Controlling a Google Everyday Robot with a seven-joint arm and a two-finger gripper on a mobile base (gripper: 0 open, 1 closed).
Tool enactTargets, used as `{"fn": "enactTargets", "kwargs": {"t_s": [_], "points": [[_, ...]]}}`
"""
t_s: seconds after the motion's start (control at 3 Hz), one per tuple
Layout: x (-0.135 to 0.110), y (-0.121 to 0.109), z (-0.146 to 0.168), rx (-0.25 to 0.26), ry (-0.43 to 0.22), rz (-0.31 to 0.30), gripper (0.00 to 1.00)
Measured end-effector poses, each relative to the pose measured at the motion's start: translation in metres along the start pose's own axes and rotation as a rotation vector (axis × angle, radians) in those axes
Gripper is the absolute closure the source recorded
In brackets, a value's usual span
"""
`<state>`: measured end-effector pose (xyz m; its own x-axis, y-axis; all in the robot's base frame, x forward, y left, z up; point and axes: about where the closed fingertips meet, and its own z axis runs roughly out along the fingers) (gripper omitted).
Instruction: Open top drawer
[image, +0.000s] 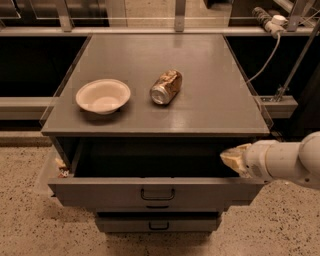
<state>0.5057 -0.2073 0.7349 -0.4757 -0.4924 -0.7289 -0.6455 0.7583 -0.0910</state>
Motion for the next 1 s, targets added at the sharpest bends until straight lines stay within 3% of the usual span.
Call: {"fn": "enactTargets", "kwargs": {"t_s": [0.33,1.0], "points": [[0.007,-0.015,0.018,-0.013,0.036,0.021,1.00],[0.063,-0.019,0.052,-0.087,0.169,0.188,1.00]]}}
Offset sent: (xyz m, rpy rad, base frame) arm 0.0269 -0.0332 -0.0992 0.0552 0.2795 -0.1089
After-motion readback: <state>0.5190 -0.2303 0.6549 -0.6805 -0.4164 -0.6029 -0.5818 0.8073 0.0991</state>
